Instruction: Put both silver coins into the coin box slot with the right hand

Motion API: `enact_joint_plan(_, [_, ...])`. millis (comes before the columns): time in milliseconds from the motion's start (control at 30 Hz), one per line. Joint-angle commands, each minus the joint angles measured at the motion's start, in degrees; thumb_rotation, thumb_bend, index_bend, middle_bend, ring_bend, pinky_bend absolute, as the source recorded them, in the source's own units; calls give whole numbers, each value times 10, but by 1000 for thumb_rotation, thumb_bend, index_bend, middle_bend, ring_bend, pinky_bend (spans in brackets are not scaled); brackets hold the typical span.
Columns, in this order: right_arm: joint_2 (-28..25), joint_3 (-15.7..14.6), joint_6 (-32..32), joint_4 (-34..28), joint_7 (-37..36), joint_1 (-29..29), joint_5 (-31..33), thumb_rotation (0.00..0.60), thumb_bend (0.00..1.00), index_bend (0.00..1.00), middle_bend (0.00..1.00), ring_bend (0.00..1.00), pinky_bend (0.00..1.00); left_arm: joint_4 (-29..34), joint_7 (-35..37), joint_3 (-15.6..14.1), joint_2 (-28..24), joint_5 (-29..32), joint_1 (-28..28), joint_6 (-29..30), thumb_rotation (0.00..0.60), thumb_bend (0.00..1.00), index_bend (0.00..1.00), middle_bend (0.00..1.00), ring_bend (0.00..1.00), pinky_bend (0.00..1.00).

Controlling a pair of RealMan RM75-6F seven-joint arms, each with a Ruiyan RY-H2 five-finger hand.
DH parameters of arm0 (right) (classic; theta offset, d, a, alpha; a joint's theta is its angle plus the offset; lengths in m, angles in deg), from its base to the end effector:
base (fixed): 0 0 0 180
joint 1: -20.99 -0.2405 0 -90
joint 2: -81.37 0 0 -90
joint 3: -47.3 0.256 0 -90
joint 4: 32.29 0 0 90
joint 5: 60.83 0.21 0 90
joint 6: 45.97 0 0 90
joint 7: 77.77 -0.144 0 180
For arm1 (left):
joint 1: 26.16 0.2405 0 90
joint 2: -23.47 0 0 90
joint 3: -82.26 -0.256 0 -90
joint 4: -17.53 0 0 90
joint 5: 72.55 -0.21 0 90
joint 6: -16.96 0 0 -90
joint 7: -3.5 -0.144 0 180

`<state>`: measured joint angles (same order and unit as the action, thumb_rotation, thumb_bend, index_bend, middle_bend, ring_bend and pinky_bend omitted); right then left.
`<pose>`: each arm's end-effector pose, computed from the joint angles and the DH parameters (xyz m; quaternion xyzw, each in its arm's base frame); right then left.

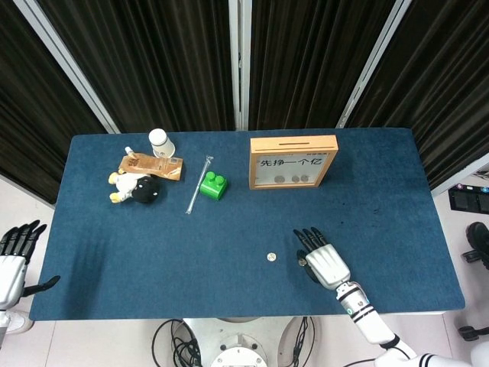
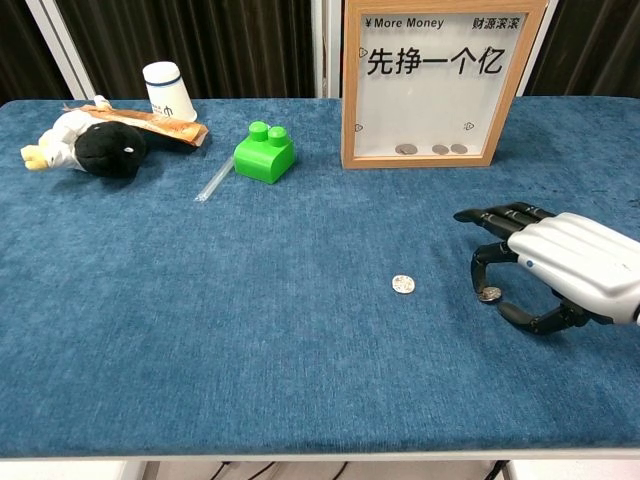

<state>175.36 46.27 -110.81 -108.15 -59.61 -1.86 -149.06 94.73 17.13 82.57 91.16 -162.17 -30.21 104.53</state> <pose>-0.2341 -0.2349 -0.0459 0.7835 -0.3178 0.3323 0.4180 -0.3505 0.1702 0.1622 -0.6005 -0.3903 -0.4051 0.5683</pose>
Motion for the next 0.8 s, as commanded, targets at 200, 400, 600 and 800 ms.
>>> enact_joint_plan(200, [2,0,-3,4,3,1,1,600,376,525,4,0,0,-4,4,0,2,-3,0,3,600,84,64,11,0,0])
enact_joint_plan(400, [2,1,-5,5,2,-1,1,600,376,519,4,0,0,-6,8,1,3,-4,0,6,600,84,64,11,0,0])
enact_joint_plan(600, [-3,-1,-6,1,-1,0,0,600,375,399,4,0,0,-5,7,0,2,-4,0,5,600,84,64,11,0,0])
enact_joint_plan(800, [-6,-3,-13,-1,-9,0,-8,600,374,367,4,0,0,-2,5,0,1,-5,0,7,600,84,64,11,0,0])
